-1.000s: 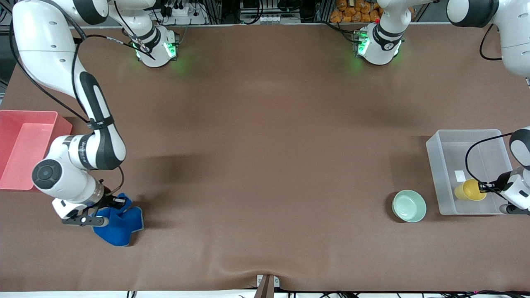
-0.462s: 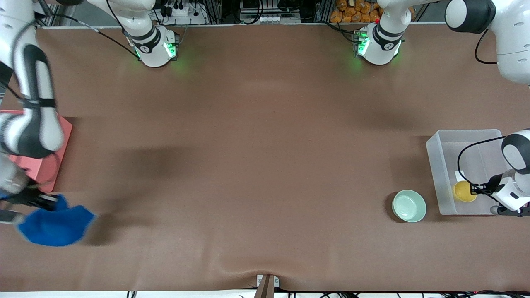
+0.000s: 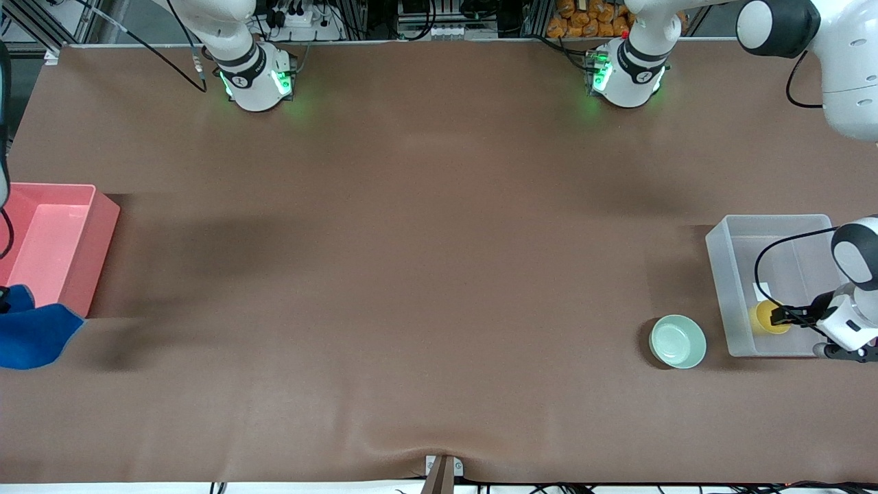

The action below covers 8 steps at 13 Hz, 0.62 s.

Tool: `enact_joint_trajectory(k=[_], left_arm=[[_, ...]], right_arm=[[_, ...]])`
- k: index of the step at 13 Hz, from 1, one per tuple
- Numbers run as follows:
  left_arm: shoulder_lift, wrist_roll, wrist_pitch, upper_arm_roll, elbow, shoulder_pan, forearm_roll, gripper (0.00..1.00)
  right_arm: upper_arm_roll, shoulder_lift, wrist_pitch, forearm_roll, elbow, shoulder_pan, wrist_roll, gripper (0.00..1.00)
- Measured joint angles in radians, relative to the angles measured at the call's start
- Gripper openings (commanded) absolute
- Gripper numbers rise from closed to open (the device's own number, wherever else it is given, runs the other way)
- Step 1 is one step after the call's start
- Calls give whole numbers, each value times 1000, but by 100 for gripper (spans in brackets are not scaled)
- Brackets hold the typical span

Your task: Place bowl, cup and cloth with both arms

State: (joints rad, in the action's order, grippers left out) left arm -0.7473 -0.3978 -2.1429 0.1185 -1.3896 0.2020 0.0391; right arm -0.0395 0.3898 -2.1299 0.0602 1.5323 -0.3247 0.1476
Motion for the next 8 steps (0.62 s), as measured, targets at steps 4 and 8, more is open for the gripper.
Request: enact_joint_trajectory(k=[4,8], left_arm=[[57,15,156,-2,47,-33,-5,74],[85,136,176,-8,87,-123,-5,76]], right_arm=[[-1,-32,68,0,51,-103,7,0],[-1,-85,57,0,190,-214,88,0]])
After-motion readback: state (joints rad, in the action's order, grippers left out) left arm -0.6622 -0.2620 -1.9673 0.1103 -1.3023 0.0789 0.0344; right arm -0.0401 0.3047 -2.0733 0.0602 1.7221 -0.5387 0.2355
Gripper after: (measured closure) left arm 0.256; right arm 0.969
